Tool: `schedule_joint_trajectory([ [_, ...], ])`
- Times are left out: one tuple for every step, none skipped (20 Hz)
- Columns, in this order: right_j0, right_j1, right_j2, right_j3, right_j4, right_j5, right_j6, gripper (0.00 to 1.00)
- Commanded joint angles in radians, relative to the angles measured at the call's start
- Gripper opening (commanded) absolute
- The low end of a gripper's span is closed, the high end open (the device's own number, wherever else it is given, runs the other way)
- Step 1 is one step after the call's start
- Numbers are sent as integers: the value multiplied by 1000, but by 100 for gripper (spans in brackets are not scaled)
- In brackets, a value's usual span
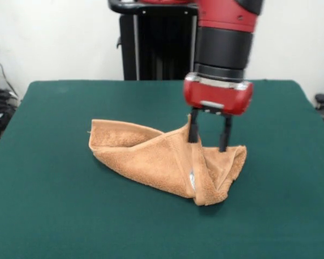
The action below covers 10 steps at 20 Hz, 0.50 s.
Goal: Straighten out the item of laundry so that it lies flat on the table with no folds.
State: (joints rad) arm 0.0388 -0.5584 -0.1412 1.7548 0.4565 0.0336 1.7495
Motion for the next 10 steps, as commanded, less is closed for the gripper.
schedule_joint_trajectory([
  [91,68,-17,15,74,125,263,100],
  [93,70,-24,12,74,137,259,100],
  [100,76,-41,5,77,161,258,100],
  [99,77,-48,6,75,172,254,100],
  [98,78,-56,9,76,192,257,100],
  [116,88,-90,1,78,215,262,100],
  [138,98,-126,-4,81,237,274,100],
  [152,105,-151,-5,85,254,287,100],
  [164,111,-171,-5,89,268,298,100],
  [174,115,-189,-3,90,271,304,100],
])
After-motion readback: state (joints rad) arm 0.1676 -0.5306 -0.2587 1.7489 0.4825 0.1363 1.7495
